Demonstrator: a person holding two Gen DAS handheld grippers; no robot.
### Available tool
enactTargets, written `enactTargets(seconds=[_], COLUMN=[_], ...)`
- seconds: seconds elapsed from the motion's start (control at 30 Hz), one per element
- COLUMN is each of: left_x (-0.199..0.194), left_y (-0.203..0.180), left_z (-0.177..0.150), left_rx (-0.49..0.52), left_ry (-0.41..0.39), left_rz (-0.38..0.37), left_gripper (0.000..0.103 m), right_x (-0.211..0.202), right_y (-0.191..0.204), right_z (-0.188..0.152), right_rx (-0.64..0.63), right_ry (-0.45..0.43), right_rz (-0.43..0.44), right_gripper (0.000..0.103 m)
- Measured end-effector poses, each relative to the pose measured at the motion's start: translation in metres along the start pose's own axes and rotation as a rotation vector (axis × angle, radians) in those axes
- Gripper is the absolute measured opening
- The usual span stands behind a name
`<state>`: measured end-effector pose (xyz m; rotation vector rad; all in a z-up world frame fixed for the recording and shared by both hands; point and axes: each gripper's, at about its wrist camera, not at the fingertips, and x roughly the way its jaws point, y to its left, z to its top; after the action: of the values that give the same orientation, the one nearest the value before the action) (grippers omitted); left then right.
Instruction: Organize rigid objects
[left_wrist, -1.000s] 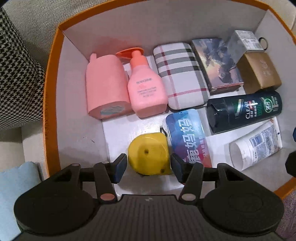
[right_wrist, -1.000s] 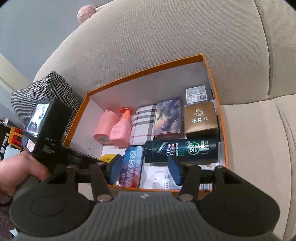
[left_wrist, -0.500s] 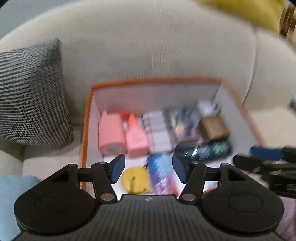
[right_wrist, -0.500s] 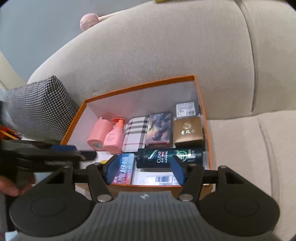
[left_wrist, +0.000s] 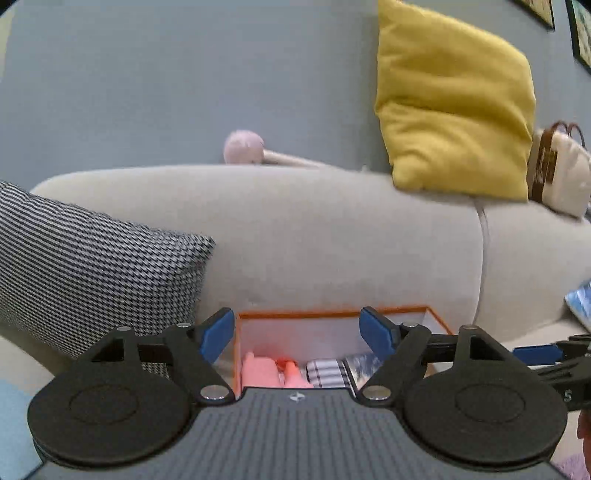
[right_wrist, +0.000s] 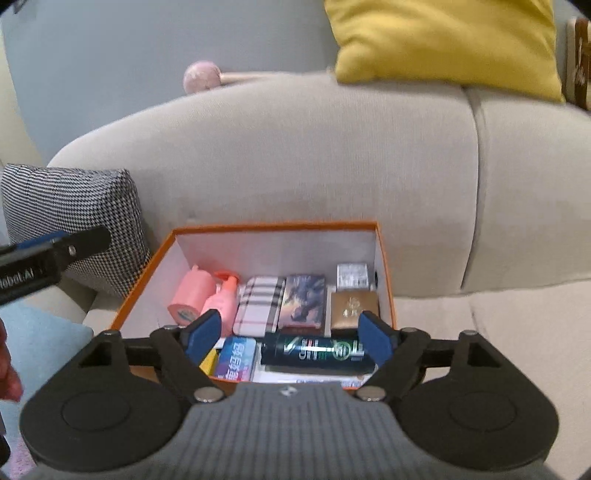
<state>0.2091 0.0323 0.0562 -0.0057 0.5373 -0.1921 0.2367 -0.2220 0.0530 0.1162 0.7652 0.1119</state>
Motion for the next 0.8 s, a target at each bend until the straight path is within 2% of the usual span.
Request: enactTargets(seconds=[0.03, 0.1, 0.17, 0.3, 0.43, 0.53, 0.8], left_x=[-0.003, -0.001, 0.000, 0.005, 0.007, 0.010, 0.026], left_y=[0.003, 0.010, 0.015, 0.023, 0.030, 0.029, 0.022], left_z=[0.001, 0.001, -0.004, -0.014, -0.029, -0.041, -0.061], left_rx=[-0.016, -0.047, -0.065, -0.108, -0.144, -0.130, -0.097], left_ry=[-0.015, -0.030, -0.033, -0.004, -0.038, -0.046, 0.052], left_rz=[0.001, -0.009, -0.014, -0.009, 0.023, 0.041, 0.068], left_gripper=[0.094, 0.103, 0.103, 0.103, 0.103, 0.103, 0.103], right_x=[-0.003, -0.009, -0.012, -0.012, -0.008, -0.002, 0.017], right_y=[0.003, 0.008, 0.013, 0.020, 0.022, 0.019, 0.012], right_z=[-0.001, -0.003, -0.005, -0.012, -0.021, -0.027, -0.045], right_rx=[-0.008, -0.023, -0.035, -0.067, -0.084, -0.077, -0.050], right_ry=[-0.017, -0.060, -0.088, -0.123, -0.154, -0.162, -0.095], right_rz=[-0.008, -0.018, -0.033, -0.057, -0.081, -0.090, -0.130], right_gripper=[0.092, 0.094, 0.098, 0.098, 0.100, 0.101, 0.101])
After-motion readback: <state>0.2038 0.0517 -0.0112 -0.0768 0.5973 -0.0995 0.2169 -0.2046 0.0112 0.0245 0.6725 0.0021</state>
